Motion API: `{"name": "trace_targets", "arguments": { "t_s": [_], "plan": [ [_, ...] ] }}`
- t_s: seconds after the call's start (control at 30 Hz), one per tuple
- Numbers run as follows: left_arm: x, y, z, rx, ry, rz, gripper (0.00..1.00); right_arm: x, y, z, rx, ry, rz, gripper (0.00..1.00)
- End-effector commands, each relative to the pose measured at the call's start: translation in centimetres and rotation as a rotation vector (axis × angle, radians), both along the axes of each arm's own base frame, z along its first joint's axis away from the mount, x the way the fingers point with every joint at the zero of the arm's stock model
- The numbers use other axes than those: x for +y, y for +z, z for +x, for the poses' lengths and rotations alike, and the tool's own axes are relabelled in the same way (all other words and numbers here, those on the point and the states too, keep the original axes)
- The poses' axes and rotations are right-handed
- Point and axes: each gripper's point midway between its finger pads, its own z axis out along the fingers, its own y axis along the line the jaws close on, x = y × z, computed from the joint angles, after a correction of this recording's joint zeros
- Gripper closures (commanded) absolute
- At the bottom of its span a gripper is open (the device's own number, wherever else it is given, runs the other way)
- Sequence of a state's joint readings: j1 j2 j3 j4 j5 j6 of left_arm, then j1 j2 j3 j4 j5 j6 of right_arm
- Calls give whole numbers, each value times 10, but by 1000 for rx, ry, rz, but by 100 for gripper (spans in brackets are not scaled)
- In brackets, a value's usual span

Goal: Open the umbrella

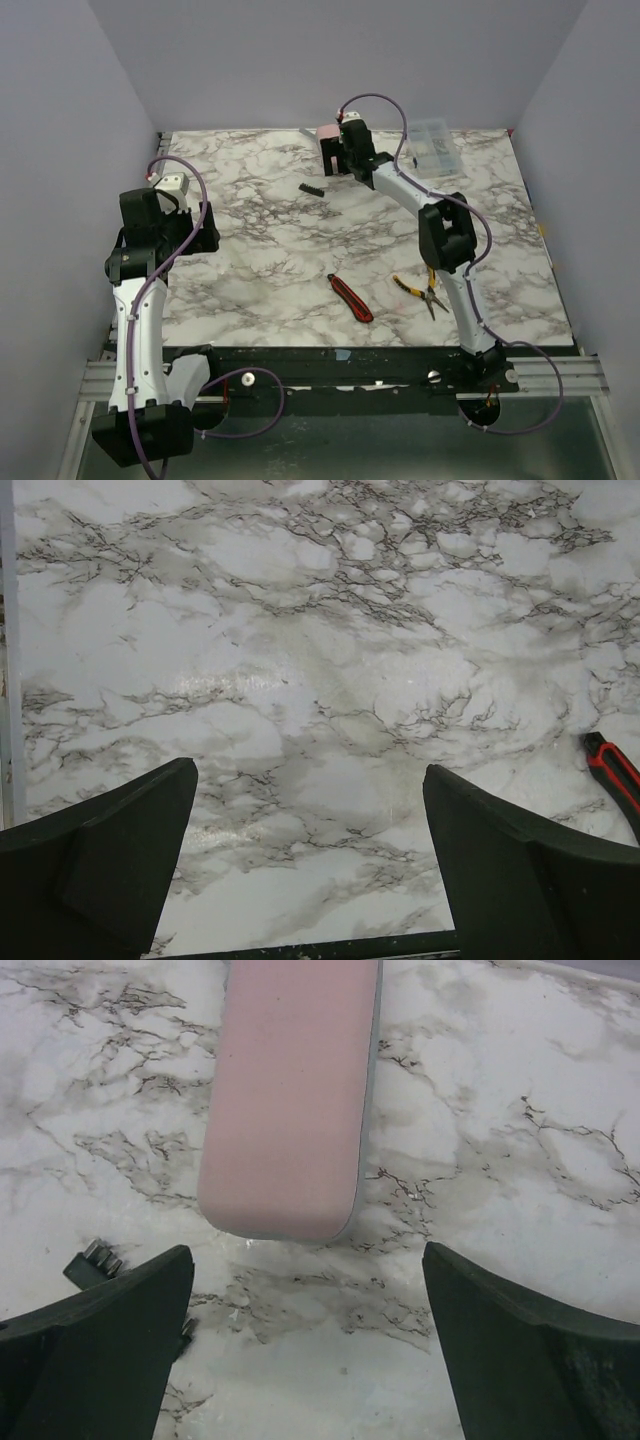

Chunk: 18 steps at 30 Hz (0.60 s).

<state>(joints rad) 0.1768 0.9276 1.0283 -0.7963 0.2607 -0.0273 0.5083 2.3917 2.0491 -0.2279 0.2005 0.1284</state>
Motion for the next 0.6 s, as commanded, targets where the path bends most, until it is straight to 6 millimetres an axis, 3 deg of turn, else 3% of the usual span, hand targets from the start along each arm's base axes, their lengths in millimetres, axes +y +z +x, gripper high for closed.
{"name": "trace_targets", "arguments": {
  "t_s": [0.0,0.23,0.57],
  "plan": [
    [3,-2,-3,5,9,8,2,8,5,22,-71,-32,38,0],
    [3,-6,-5,17,5,13,1,30,12,32,-107,17,80,0],
    [1,-9,-9,29,-8,10,2,22,-26,55,-180,-53,-33,0]
  ]
}}
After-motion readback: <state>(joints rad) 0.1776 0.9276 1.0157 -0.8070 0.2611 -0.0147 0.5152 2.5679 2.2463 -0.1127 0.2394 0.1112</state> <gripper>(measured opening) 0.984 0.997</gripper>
